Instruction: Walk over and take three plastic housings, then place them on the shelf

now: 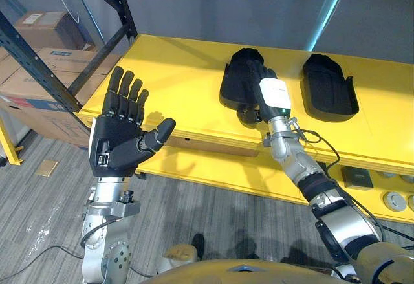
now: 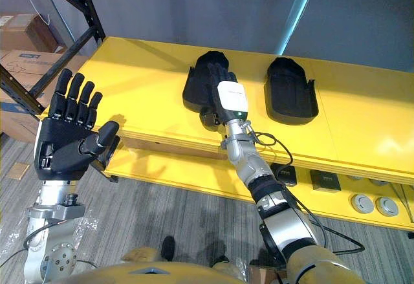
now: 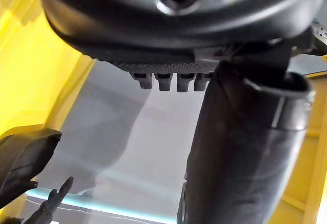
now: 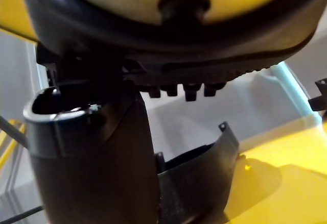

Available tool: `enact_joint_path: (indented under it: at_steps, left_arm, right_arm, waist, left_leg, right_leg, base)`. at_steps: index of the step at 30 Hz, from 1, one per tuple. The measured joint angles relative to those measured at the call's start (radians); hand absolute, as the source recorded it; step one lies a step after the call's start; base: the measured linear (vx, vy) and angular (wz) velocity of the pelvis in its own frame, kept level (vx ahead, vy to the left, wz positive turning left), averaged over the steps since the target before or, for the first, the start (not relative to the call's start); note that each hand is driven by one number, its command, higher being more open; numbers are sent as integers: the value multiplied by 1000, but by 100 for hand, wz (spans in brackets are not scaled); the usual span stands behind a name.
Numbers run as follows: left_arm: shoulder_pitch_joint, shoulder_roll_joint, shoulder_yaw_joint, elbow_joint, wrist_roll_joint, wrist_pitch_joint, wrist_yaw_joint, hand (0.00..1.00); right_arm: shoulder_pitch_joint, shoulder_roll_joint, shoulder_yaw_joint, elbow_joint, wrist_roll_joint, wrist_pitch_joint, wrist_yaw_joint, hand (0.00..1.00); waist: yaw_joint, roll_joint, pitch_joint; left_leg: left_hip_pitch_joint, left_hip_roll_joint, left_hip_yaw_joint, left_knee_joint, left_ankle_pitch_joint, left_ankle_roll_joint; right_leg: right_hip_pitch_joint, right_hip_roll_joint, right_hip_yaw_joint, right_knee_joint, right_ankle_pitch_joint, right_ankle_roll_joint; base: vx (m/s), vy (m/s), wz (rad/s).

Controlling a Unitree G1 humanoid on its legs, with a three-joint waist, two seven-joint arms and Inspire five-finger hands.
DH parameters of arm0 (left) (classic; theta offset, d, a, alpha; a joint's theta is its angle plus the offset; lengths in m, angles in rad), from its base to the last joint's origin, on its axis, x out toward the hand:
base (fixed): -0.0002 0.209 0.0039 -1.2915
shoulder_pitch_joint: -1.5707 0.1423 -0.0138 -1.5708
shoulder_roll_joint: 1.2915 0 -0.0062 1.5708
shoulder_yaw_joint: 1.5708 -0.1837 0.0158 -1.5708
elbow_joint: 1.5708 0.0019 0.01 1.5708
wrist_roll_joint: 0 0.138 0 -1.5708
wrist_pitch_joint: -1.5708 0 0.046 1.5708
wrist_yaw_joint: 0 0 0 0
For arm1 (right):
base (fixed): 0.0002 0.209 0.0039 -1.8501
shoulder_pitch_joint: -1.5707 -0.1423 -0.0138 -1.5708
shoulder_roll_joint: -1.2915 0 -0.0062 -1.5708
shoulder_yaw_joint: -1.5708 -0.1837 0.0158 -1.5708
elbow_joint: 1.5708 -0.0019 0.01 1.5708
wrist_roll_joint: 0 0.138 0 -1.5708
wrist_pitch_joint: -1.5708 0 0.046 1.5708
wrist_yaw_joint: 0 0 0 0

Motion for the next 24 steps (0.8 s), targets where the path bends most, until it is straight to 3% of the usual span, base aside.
enact_joint_path:
  at_steps: [5, 10, 14, 17, 19, 21, 24]
  left_arm:
    - [0, 5, 0, 0, 0, 0, 0, 100]
    - [6, 13, 23, 1, 0, -4, 0, 100]
    - [13, 45, 43, 1, -20, -9, -5, 100]
    - [11, 48, 66, 1, -31, -10, -6, 100]
    - [7, 48, 80, -1, -30, -10, -6, 100]
    - [7, 44, 104, -1, -30, -10, -6, 100]
    - [7, 23, 108, -4, -28, -10, -6, 100]
  right_arm:
    - [39, -14, -16, -62, 13, -42, -1, 100]
    - [222, -80, -76, -388, -46, -174, -6, 100]
    - [332, -137, -188, -681, -30, -288, 6, 100]
    - [359, -143, -301, -817, 143, -345, 88, 100]
    - [388, -130, -389, -888, 382, -377, 204, 100]
    - [429, -52, -483, -930, 642, -390, 323, 100]
    - [536, 72, -545, -960, 892, -384, 436, 100]
  waist:
    - [-3, 2, 2]
    - [-9, 3, 7]
    - [-36, 0, 8]
    - [-60, -3, 7]
    - [-65, -10, 0]
    - [-85, -25, -14]
    - [-91, -31, -39]
  left_leg:
    - [0, 1, 7, -1, 1, 0]
    - [-2, 3, 34, 11, -8, 7]
    - [0, 6, 69, 27, -34, 1]
    - [3, 8, 90, 36, -54, 0]
    - [5, 9, 102, 38, -59, 2]
    - [6, 15, 113, 48, -65, 3]
    - [15, 19, 128, 48, -64, 5]
  right_leg:
    - [-2, 0, 1, -1, 0, 0]
    - [-12, 0, 26, -2, 0, 0]
    - [-17, 0, 56, -2, 0, 1]
    - [-18, 1, 77, -3, 0, 1]
    - [-19, 2, 85, -5, 0, 1]
    - [-19, 7, 99, -8, 0, 1]
    - [-17, 13, 115, -19, 0, 1]
  base:
    - [15, 5, 0]
    - [49, 15, -13]
    - [30, 18, -22]
    - [10, 24, -24]
    - [20, 18, -16]
    - [40, 7, -15]
    - [57, -8, -18]
